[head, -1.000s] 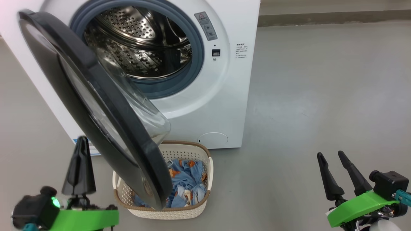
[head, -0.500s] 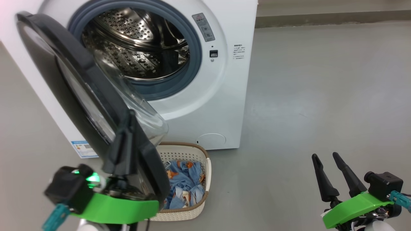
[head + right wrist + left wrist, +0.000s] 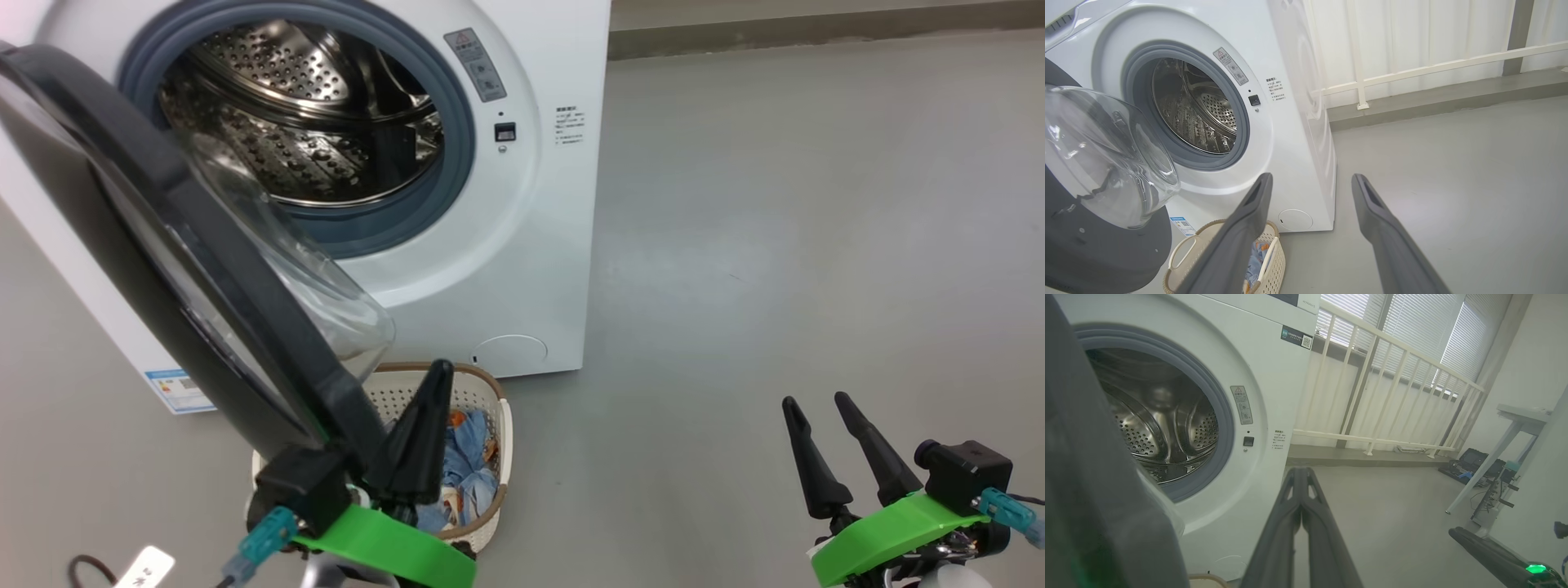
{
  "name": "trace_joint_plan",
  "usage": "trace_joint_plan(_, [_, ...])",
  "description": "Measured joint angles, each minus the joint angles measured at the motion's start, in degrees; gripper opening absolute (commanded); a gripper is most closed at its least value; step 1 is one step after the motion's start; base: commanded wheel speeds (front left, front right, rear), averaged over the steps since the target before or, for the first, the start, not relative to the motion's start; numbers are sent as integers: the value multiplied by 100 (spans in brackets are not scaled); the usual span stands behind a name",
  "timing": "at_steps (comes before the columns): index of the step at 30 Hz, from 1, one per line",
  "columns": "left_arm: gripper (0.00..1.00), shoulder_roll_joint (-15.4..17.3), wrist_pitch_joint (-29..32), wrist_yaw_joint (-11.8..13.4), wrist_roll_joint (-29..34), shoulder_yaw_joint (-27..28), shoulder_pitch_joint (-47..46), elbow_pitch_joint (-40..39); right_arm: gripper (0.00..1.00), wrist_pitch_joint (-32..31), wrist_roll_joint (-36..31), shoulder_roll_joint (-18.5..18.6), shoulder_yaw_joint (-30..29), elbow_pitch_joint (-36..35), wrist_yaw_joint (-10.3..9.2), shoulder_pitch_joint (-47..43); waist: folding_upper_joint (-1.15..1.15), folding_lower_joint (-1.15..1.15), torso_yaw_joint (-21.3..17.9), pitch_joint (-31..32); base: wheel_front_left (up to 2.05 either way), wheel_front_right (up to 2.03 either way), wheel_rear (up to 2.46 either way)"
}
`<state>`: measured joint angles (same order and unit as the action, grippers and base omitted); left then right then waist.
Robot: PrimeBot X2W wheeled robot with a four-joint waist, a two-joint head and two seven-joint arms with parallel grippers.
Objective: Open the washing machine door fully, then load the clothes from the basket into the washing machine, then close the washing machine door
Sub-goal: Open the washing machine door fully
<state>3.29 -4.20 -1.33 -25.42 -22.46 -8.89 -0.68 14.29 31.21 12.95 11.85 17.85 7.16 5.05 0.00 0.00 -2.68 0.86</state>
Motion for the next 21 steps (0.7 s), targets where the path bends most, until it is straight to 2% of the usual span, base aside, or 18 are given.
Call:
trace_joint_plan(8, [0,-49,-177,148,-200,-31,-3,790,100,1,1,5,76,33,0,1,0,0,-155,-35,0,0,0])
trace_joint_plan(13, [0,-52,-387,293,-356,107,-29,1010,100,0,5,12,78,44,0,1,0,0,-142,-32,0,0,0])
trace_joint_plan(21, [0,-53,-446,368,-446,245,-39,1234,100,0,7,9,87,82,0,1,0,0,-14,-5,0,0,0])
